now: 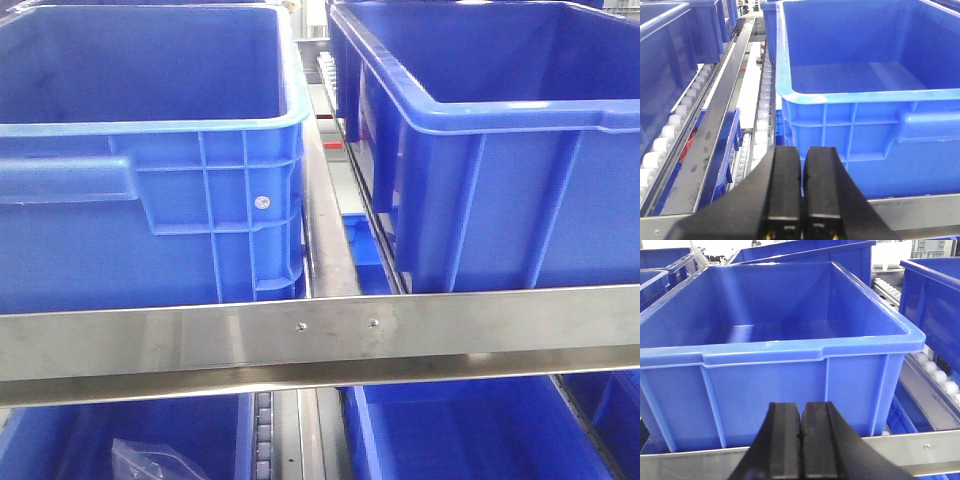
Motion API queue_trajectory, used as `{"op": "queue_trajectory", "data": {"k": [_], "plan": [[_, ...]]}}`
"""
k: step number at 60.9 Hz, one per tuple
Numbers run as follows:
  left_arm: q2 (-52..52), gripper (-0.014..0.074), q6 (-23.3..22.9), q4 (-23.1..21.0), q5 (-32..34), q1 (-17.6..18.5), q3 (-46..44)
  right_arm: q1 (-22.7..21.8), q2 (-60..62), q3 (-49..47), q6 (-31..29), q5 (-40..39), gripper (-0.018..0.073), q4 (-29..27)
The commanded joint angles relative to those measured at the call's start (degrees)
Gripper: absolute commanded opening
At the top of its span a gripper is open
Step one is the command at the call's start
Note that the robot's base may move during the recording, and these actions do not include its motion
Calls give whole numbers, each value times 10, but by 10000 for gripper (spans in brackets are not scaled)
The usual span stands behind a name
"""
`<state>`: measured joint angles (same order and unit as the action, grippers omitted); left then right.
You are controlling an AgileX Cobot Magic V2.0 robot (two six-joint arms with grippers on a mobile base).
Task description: Pick red cube and place on left shelf
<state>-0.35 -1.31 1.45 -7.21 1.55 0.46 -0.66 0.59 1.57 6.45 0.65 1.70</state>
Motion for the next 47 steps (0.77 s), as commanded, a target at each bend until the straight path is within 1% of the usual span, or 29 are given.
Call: {"op": "queue_trajectory", "data": {"k": [1, 6, 47], "plan": [[-9, 102, -1, -1, 49, -1, 14, -2, 12, -9, -14, -48, 48, 0], [-9, 102, -1, -1, 49, -1, 14, -2, 12, -9, -27, -49, 48, -8], [-9, 102, -1, -1, 49, -1, 14, -2, 12, -9, -27, -50, 48, -8]]}}
